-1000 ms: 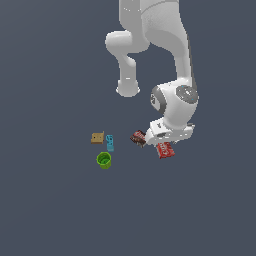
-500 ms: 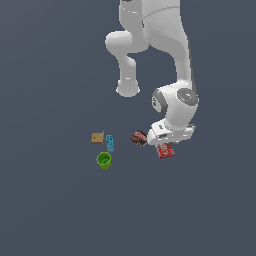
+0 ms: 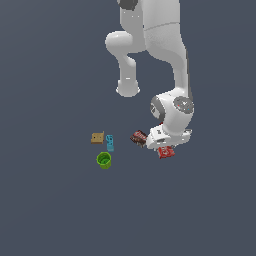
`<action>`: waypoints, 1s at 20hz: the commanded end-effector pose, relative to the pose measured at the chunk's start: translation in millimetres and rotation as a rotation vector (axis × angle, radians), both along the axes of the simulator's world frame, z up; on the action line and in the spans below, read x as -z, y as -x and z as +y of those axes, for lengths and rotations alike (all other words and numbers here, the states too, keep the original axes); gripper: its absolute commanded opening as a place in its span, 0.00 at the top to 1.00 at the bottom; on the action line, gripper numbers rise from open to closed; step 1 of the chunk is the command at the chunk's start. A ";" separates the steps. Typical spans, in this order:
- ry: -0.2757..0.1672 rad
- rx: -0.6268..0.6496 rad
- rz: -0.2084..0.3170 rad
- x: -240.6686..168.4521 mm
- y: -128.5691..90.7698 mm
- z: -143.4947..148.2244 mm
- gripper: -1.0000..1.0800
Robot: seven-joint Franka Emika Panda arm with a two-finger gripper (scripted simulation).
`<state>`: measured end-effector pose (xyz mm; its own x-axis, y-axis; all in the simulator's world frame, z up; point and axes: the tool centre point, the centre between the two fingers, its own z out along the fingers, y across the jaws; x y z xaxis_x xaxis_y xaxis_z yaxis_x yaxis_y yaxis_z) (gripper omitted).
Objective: Pick up a designated object from a clutter of objects.
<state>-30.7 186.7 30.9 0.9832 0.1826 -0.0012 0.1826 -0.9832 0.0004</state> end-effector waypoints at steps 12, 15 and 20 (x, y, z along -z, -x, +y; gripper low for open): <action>0.000 0.000 -0.001 15.7 -0.6 0.5 1.00; 0.000 0.000 -0.001 15.7 -0.6 0.5 1.00; -0.001 -0.001 -0.001 12.3 -0.6 1.0 1.00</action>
